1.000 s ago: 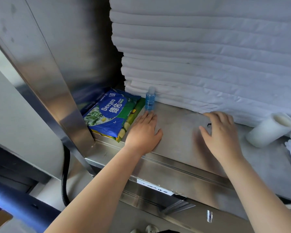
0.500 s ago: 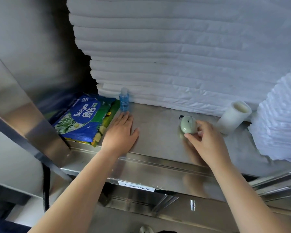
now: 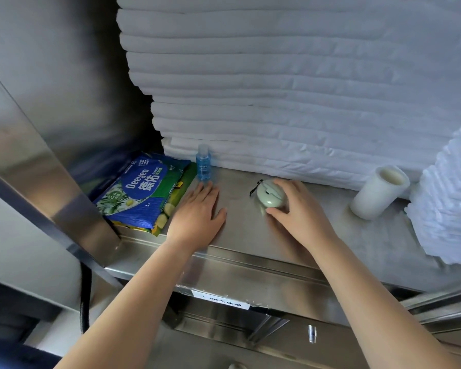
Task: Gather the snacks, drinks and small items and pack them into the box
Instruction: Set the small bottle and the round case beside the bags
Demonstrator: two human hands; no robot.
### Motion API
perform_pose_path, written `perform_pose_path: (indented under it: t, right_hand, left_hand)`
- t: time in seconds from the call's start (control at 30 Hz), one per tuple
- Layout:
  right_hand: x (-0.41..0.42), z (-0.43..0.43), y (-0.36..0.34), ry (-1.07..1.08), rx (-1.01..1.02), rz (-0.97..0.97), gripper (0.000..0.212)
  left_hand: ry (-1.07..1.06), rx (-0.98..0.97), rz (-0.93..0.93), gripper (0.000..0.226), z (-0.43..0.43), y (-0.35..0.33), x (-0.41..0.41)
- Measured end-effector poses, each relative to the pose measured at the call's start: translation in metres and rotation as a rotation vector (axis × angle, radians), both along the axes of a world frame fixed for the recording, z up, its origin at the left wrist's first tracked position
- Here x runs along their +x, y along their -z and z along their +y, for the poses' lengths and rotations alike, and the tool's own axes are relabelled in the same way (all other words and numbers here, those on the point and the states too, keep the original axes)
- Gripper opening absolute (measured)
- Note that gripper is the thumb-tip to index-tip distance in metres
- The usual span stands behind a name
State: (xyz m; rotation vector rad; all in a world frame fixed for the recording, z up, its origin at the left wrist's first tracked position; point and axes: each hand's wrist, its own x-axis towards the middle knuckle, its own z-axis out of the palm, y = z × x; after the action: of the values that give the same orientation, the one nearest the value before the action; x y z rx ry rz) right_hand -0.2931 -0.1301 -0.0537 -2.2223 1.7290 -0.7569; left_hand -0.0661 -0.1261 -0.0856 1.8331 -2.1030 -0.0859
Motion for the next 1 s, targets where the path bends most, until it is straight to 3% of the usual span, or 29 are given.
perform_pose_path:
  t: [0.17,0.4,0.57,0.7,0.83,1.0]
  right_hand:
    - [0.022,-0.008,-0.009,-0.056,-0.161,0.047,0.059]
    - [0.052,-0.019,-0.013,-0.238,-0.207,0.213,0.051]
    - [0.061,-0.024,-0.009,-0.324,-0.122,-0.018,0.062]
    - [0.057,-0.027,-0.006,-0.336,-0.059,-0.213,0.054]
    - [0.046,-0.028,-0.008,-0.359,-0.065,-0.174,0.054]
    - [0.017,-0.040,-0.031,-0.216,-0.325,-0.100,0.054]
  left_hand:
    - [0.019,-0.032,0.059,0.058,0.004,-0.002,0.000]
    - [0.043,-0.051,0.114,0.056,0.008,-0.003,0.001]
    - [0.033,-0.037,0.088,0.061,0.005,-0.003,0.002]
    - [0.078,-0.004,0.038,0.054,0.004,-0.003,0.003]
    - [0.089,0.011,0.025,0.051,0.005,-0.004,0.002]
    - [0.075,0.007,0.045,0.053,0.005,-0.004,0.003]
